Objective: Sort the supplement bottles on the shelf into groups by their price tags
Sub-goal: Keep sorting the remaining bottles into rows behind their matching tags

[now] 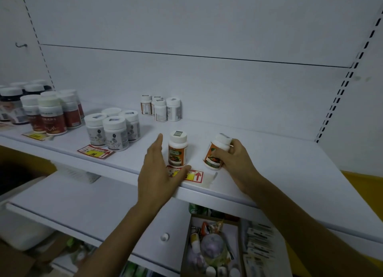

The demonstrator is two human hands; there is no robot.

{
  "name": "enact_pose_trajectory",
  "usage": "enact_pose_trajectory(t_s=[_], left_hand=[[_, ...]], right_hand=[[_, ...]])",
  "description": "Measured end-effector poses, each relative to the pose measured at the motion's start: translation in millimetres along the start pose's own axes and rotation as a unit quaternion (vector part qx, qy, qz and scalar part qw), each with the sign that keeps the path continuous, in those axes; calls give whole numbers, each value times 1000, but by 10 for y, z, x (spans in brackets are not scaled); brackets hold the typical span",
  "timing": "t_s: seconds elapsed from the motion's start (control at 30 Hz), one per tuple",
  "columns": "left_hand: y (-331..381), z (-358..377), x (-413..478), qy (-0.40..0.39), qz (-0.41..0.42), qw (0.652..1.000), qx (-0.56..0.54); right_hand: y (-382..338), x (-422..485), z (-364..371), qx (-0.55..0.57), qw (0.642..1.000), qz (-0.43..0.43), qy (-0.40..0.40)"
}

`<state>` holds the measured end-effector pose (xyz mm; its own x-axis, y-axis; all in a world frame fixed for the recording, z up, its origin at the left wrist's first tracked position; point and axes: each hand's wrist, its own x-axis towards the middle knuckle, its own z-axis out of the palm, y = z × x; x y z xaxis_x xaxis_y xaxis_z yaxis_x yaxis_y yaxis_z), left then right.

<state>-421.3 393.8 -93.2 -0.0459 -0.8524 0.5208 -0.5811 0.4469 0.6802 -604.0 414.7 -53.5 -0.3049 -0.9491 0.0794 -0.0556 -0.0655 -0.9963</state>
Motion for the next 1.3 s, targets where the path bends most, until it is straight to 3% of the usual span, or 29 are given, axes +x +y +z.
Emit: enact_pose_trajectory(t_s=[0.17, 0.33, 0.8, 0.9, 1.03, 1.17, 1.3], left_hand=[[-28, -46, 273, -115, -46, 990, 63], [-54, -19, 238, -64, -18, 991, 115], [-71, -68, 217, -111, 24, 986, 125], [-67, -108, 235, -148, 15, 985, 91], [-81, -257, 380, -203, -105, 970, -85], [-180, -290, 617, -174, -110, 974, -99], [-212, -246, 812, -196, -97, 970, -104]], right_hand=[[82, 15, 174, -75, 992, -80, -56], [151, 20, 168, -138, 979, -138, -56], [143, 2, 219, -168, 968, -164, -88], [123, 2, 219, -169, 970, -140, -105], [11, -16, 214, -129, 981, -112, -87], [-318, 172, 203, -73, 993, -94, 3], [-652, 527, 291, -178, 978, -101, -36]])
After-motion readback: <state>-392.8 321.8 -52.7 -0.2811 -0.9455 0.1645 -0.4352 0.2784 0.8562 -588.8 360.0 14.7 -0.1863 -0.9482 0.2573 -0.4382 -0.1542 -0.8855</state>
